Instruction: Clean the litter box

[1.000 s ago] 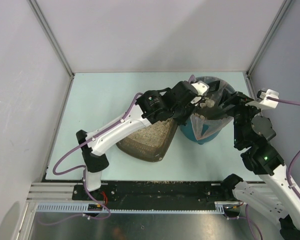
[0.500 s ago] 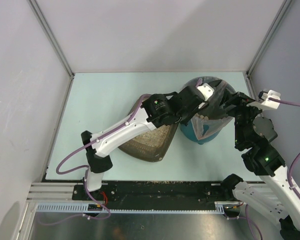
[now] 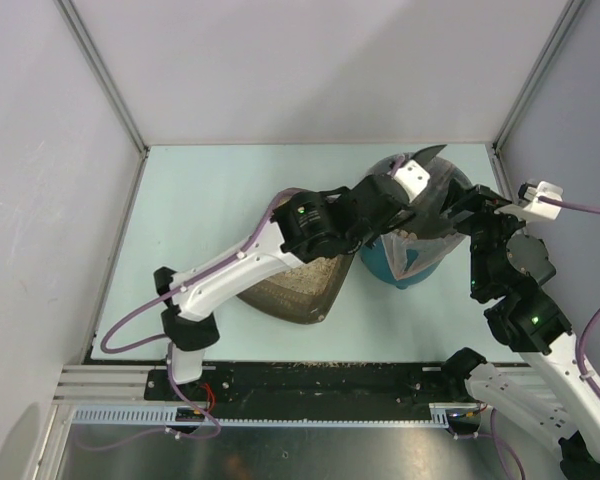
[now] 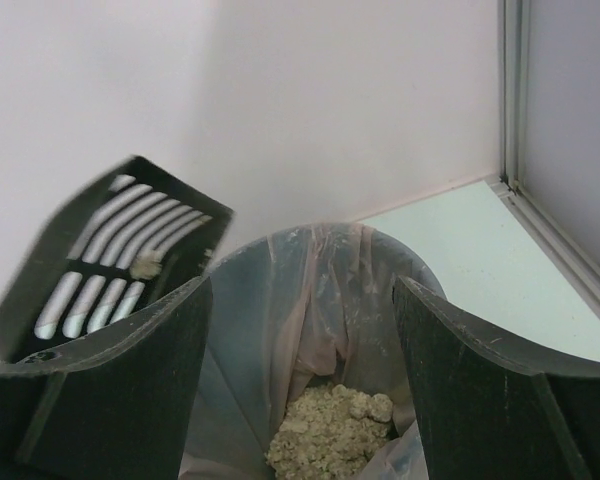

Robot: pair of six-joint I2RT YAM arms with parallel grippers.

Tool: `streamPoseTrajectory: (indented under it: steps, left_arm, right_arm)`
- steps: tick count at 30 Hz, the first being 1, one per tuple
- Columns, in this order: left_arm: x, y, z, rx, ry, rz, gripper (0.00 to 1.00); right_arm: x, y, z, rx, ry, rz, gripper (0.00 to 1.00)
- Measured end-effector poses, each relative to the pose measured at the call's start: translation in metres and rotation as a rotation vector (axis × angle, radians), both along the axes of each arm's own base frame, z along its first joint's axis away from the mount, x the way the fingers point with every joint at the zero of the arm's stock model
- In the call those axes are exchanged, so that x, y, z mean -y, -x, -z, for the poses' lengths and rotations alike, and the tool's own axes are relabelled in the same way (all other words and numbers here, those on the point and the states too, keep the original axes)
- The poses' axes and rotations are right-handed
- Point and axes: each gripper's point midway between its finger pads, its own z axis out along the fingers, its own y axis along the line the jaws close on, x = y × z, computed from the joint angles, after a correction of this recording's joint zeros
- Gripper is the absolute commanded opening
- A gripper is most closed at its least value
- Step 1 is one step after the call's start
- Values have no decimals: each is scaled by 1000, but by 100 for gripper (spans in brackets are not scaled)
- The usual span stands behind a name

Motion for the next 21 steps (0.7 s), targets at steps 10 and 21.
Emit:
streamPoseTrajectory:
  steps: [10, 21]
  left_arm:
    - [-49, 12, 51, -127, -112, -9, 0]
    - [-45, 3, 50, -159, -119, -30, 0]
  right_arm:
    - [1, 1, 4, -13, -4, 3, 77]
    - [2, 3, 4, -12, -15, 2, 77]
